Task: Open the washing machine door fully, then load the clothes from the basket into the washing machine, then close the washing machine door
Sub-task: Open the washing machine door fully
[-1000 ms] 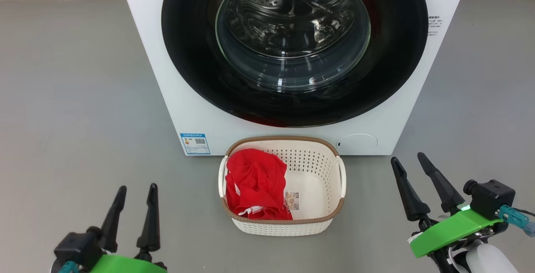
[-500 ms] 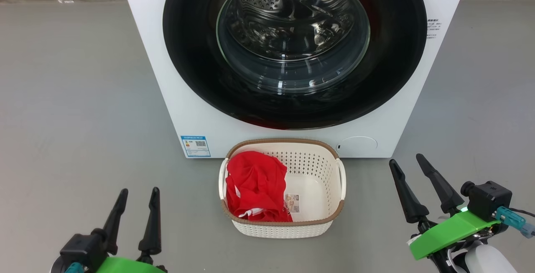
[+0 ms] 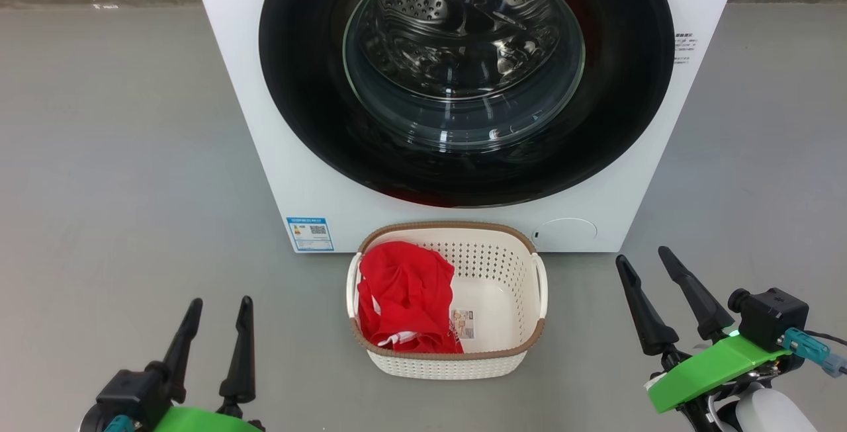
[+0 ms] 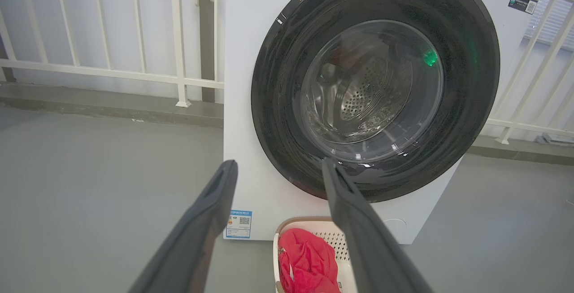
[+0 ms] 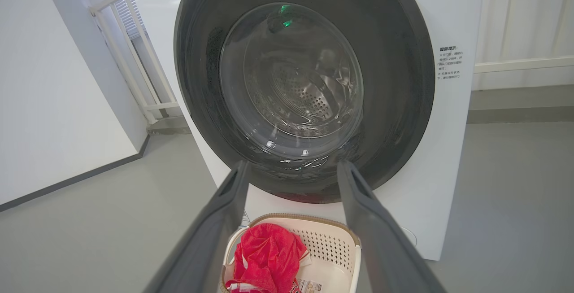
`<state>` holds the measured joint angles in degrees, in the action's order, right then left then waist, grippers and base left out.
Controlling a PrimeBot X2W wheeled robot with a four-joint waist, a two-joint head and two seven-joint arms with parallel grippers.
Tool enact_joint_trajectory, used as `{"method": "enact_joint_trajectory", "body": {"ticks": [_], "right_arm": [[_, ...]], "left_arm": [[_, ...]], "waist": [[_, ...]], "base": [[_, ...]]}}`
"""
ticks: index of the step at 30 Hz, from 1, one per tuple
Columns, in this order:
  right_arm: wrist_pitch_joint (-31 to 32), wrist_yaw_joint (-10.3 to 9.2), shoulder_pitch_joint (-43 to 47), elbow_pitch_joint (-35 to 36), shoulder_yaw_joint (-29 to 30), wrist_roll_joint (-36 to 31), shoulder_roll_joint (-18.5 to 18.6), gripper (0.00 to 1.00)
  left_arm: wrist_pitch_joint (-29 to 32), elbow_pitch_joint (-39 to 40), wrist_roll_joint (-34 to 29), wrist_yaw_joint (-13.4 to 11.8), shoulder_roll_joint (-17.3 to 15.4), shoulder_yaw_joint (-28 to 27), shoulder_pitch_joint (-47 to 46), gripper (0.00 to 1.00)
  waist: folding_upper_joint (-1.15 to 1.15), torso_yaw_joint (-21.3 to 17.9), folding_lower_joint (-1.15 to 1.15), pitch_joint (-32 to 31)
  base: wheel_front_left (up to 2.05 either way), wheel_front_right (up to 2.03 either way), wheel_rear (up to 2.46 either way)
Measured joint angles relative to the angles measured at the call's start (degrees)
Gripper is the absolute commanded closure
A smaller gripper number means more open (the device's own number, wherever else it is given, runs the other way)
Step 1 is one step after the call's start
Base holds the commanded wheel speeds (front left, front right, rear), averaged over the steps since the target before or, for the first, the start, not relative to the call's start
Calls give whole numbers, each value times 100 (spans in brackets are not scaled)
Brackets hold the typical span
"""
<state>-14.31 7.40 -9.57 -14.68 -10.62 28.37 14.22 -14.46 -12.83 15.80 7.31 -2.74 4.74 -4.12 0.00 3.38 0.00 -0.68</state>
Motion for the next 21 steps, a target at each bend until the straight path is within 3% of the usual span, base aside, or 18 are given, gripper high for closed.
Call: {"method": "enact_joint_trajectory", "body": {"ticks": [21], "right_arm": [[0,0,1,-56,-20,0,27,0]], "left_arm": [[0,-34,-12,0,10,-57,0,0]], "waist": [[0,-11,0,0]], "base": [[0,0,0]]}}
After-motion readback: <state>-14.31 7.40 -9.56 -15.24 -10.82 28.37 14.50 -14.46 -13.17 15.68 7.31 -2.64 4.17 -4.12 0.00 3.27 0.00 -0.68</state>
